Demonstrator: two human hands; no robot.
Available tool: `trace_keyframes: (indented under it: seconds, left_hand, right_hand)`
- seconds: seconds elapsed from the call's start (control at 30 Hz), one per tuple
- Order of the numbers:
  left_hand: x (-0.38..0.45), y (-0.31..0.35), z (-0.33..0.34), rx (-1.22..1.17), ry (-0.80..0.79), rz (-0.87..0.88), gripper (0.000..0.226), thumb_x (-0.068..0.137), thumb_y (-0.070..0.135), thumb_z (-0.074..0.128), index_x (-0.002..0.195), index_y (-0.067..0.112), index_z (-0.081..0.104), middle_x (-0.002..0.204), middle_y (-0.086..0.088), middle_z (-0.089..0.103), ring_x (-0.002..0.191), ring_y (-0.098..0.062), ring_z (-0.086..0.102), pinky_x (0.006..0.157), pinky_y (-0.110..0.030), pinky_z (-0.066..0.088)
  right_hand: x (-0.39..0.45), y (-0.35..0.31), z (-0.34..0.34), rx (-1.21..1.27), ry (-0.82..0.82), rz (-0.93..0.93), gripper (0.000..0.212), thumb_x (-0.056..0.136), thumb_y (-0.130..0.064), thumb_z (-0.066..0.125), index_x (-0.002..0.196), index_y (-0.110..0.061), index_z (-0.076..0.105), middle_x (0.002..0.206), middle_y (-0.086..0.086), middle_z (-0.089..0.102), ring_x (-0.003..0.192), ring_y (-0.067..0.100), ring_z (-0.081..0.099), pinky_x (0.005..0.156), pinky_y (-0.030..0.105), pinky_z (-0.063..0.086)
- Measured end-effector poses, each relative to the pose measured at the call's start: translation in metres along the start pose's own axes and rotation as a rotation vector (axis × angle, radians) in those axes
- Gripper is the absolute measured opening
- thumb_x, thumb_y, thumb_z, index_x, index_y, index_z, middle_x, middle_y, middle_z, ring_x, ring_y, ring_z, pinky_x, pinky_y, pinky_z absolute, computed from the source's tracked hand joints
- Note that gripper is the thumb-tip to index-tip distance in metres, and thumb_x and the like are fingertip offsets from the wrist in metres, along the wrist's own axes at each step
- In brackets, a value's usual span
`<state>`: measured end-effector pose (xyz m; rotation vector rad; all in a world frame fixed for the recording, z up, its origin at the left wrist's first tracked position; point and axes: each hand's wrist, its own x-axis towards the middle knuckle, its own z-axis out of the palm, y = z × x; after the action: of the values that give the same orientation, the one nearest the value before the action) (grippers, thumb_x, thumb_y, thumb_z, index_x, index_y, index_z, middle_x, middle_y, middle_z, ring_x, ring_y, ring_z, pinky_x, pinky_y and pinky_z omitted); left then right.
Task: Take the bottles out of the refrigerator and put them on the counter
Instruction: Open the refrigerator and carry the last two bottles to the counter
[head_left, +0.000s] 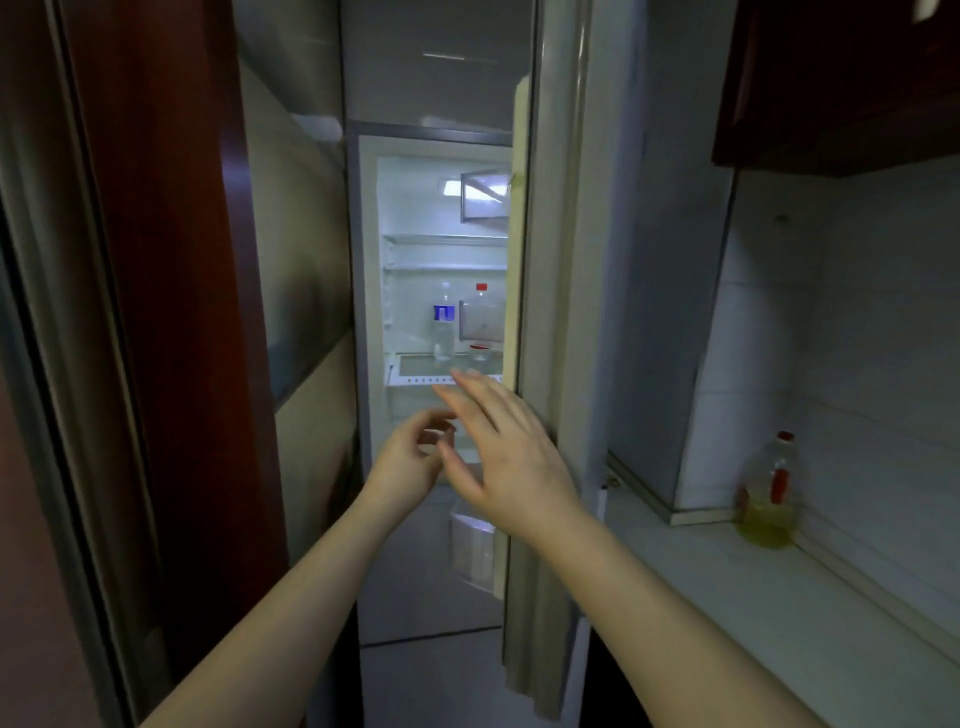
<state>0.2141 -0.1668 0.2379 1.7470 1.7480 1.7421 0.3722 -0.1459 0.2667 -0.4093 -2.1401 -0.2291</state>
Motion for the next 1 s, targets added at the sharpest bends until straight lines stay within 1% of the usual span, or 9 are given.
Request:
trace_keyframes:
  seconds: [0.1,0.2,0.27,0.4,0.63,0.7,0.8,0.87,1.0]
  left_hand:
    - [0.003,0.002,0.019,-0.017,-0.017,-0.016,0.03,0.094,0.012,0.057,0.101,0.04,0.06,0.1,0.014,0.068,0.09,0.006,0.063,0.072,-0.007,0.045]
    - [0.006,0.006,0.039,-0.086,-0.031,-0.056,0.025,0.094,0.009,0.057,0.11,0.027,0.063,0.104,0.002,0.069,0.097,-0.012,0.065,0.087,-0.026,0.051]
    - [0.006,0.009,0.051,-0.084,-0.038,-0.059,0.023,0.094,0.01,0.058,0.111,0.024,0.065,0.101,0.003,0.069,0.094,-0.012,0.064,0.084,-0.022,0.05]
    - [0.006,0.013,0.067,-0.093,-0.061,-0.035,0.022,0.093,0.008,0.058,0.11,0.02,0.066,0.097,0.003,0.069,0.086,-0.008,0.063,0.07,-0.007,0.045]
    - [0.003,0.016,0.077,-0.064,-0.079,-0.01,0.024,0.093,0.009,0.057,0.112,0.02,0.066,0.101,0.004,0.067,0.088,-0.004,0.061,0.07,-0.002,0.041]
    - [0.003,0.016,0.073,-0.043,-0.102,-0.003,0.026,0.093,0.012,0.057,0.115,0.024,0.064,0.107,0.005,0.066,0.094,0.0,0.06,0.079,-0.008,0.045]
    - [0.002,0.013,0.064,0.019,-0.12,0.041,0.03,0.093,0.017,0.058,0.122,0.025,0.059,0.118,0.006,0.063,0.103,-0.006,0.06,0.093,-0.03,0.048]
    - [0.003,0.011,0.056,0.097,-0.111,0.086,0.036,0.094,0.021,0.059,0.129,0.022,0.055,0.128,0.005,0.059,0.111,-0.008,0.057,0.099,-0.032,0.045]
    - [0.002,0.007,0.035,0.311,-0.12,0.174,0.051,0.096,0.027,0.056,0.144,0.017,0.043,0.145,-0.002,0.046,0.132,-0.016,0.043,0.106,-0.024,0.03]
  right_hand:
    - [-0.017,0.012,-0.018,-0.237,-0.004,-0.007,0.055,0.092,-0.031,0.054,0.143,-0.016,0.047,0.153,0.005,0.042,0.144,0.021,0.033,0.119,0.035,0.024]
    - [-0.03,0.019,-0.03,-0.397,0.01,0.067,0.057,0.087,-0.028,0.062,0.141,-0.014,0.051,0.152,0.009,0.043,0.143,0.025,0.037,0.119,0.038,0.027]
    - [-0.034,0.022,-0.036,-0.436,0.065,0.138,0.057,0.084,-0.027,0.065,0.138,-0.012,0.054,0.148,0.012,0.047,0.139,0.028,0.042,0.118,0.04,0.024]
    - [-0.039,0.033,-0.047,-0.432,0.132,0.223,0.057,0.079,-0.023,0.07,0.133,-0.008,0.058,0.141,0.016,0.053,0.134,0.032,0.047,0.117,0.044,0.029]
    - [-0.047,0.048,-0.049,-0.436,0.052,0.302,0.058,0.083,-0.025,0.068,0.136,-0.008,0.054,0.144,0.016,0.05,0.137,0.033,0.043,0.117,0.046,0.028]
    - [-0.047,0.05,-0.046,-0.418,0.02,0.325,0.059,0.085,-0.026,0.067,0.139,-0.009,0.052,0.147,0.015,0.048,0.139,0.032,0.041,0.118,0.043,0.026]
    - [-0.046,0.051,-0.04,-0.385,0.007,0.344,0.061,0.083,-0.024,0.069,0.139,-0.008,0.052,0.147,0.015,0.048,0.139,0.032,0.041,0.117,0.042,0.028]
    - [-0.043,0.05,-0.034,-0.361,-0.016,0.347,0.062,0.084,-0.023,0.068,0.14,-0.006,0.05,0.148,0.016,0.046,0.139,0.033,0.04,0.118,0.044,0.028]
    - [-0.034,0.048,-0.017,-0.319,-0.055,0.344,0.063,0.089,-0.026,0.064,0.146,-0.007,0.043,0.153,0.015,0.04,0.144,0.031,0.033,0.12,0.043,0.022]
